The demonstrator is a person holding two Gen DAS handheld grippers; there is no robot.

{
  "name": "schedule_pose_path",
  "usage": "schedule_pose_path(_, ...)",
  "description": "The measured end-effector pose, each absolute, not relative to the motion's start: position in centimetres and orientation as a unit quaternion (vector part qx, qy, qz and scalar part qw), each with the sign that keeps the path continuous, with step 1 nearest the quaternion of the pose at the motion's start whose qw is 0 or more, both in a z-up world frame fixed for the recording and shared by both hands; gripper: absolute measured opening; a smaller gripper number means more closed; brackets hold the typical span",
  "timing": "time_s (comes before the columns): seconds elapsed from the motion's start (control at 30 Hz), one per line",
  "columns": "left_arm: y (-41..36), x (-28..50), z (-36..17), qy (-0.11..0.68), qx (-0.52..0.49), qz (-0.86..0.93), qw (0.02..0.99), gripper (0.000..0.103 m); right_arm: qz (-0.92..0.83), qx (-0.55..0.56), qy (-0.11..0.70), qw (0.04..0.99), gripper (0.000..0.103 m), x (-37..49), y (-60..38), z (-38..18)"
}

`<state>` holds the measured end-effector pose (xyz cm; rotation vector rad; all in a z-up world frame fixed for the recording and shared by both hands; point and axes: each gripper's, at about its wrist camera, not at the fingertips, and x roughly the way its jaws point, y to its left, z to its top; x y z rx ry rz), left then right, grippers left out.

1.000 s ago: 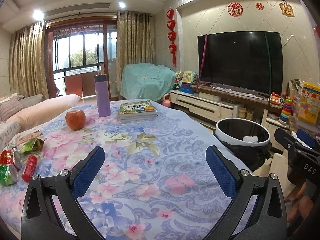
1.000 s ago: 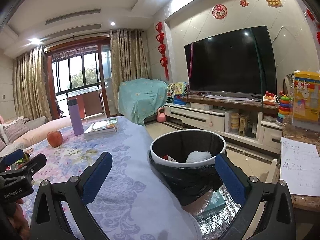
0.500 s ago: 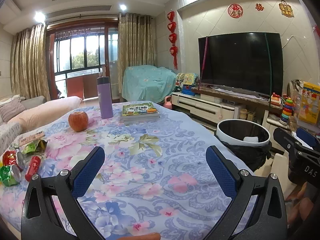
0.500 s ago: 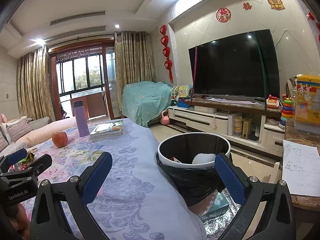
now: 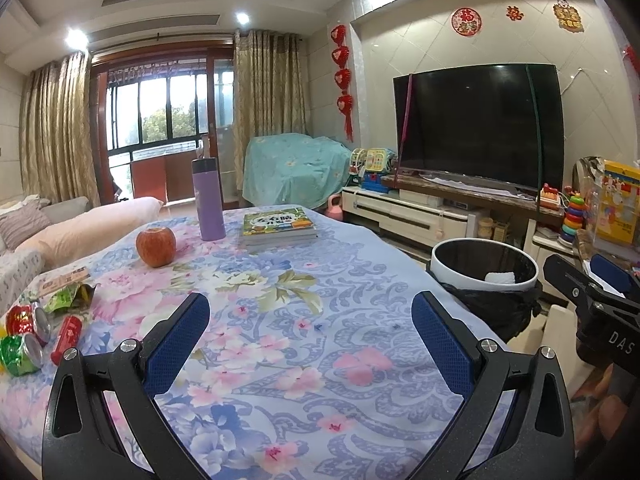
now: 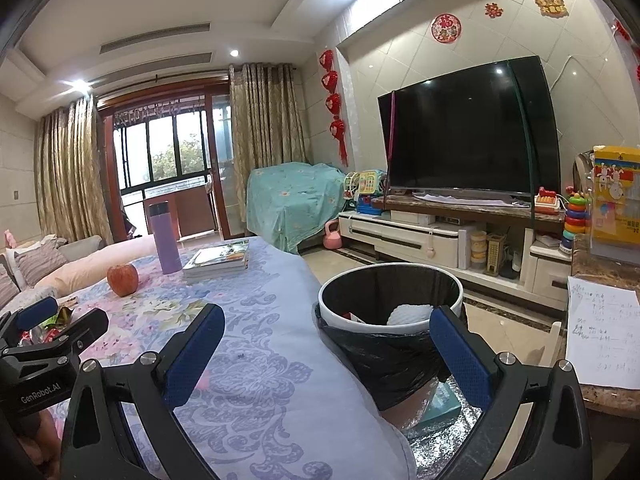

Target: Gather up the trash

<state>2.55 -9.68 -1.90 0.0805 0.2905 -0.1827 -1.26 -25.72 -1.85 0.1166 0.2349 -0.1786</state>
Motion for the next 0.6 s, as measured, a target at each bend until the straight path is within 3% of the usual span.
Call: schedule_pose_path(0.6,-9.75,2.71,-1.98,0.146,0.04,-0.093,0.984,0.103,-0.084,0.058,0.117,0.988,0.103,-1.2,-25.4,-1.88)
